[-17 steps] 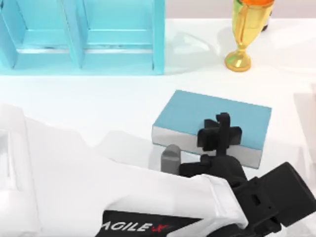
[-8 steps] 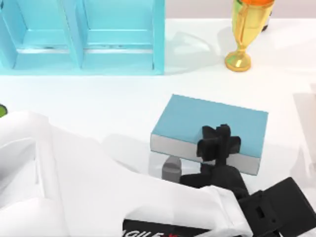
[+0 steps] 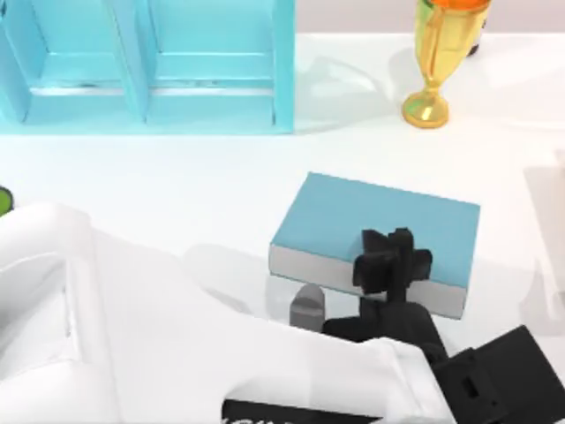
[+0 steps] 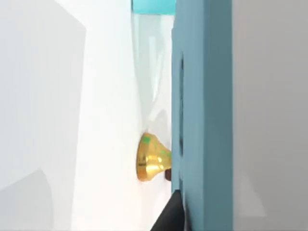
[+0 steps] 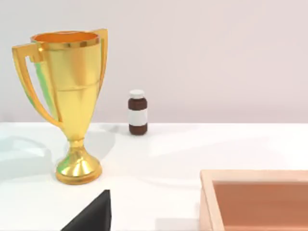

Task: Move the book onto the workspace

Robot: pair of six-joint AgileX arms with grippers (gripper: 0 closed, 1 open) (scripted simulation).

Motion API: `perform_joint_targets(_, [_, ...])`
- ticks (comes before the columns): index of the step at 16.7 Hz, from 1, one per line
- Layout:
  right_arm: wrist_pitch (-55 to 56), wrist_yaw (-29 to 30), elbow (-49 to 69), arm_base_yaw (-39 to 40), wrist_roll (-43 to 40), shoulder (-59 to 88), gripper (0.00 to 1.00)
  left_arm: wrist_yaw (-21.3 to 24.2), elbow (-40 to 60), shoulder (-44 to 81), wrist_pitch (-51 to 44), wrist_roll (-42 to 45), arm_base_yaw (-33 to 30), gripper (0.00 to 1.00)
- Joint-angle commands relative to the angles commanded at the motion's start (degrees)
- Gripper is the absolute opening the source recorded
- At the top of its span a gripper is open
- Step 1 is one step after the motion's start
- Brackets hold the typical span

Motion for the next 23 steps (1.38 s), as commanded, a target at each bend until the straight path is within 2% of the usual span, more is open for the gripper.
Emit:
perform_joint_targets(6, [0.00,0.00,0.00,0.00,0.00,0.00,1.00,0.06,-2.06,3.63,5.82,0.14,0.01,0.00])
perform_joint_targets(10, [0.00,0.00,0.00,0.00,0.00,0.00,1.00,0.06,-2.17,3.82,6.14,0.15,0.02,0.00])
perform_joint_targets(23, [0.00,0.00,0.00,0.00,0.00,0.00,1.00,0.06,-2.17,3.82,6.14,0.15,0.02,0.98])
